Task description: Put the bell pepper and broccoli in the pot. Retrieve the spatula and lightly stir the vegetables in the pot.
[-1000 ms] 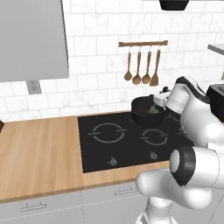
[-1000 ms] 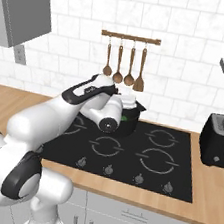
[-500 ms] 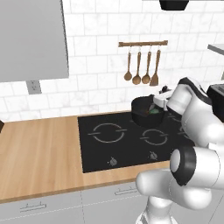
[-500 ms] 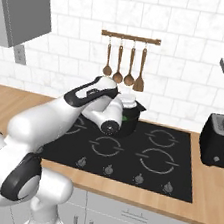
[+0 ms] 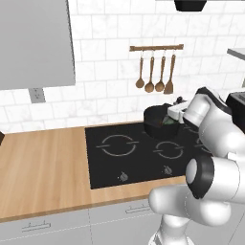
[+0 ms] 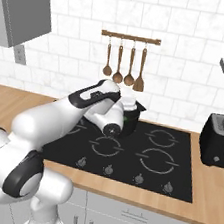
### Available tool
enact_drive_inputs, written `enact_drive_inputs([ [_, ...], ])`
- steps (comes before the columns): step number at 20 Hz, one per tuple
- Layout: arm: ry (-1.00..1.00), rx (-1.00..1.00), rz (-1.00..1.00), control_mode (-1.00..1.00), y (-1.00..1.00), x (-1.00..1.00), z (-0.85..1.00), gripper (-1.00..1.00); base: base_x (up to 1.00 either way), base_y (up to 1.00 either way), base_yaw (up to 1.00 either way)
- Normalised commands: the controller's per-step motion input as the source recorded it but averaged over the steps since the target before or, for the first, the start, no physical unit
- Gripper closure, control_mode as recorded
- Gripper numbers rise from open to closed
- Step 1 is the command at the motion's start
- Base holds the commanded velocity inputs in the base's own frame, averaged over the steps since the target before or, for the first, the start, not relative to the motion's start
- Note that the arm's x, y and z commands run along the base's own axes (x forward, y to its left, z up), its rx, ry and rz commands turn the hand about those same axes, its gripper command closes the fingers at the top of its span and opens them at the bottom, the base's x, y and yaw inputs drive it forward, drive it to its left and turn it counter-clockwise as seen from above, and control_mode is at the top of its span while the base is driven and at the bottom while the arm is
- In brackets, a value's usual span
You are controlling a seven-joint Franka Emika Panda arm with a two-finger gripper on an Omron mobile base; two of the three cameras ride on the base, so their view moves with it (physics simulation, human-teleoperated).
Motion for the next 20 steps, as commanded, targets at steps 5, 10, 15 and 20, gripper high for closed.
enact_drive_inputs([
  [5,0.02,0.03,0.0,-1.0,-0.05,0.01,-0.23,1.0,0.0,0.0,0.0],
  [10,0.07,0.01,0.0,-1.0,-0.03,0.0,-0.13,1.0,0.0,0.0,0.0],
  [15,0.14,0.0,0.0,-1.0,0.0,0.0,0.0,1.0,0.0,0.0,0.0],
  [20,0.11,0.0,0.0,-1.0,0.0,0.1,0.0,1.0,0.0,0.0,0.0],
])
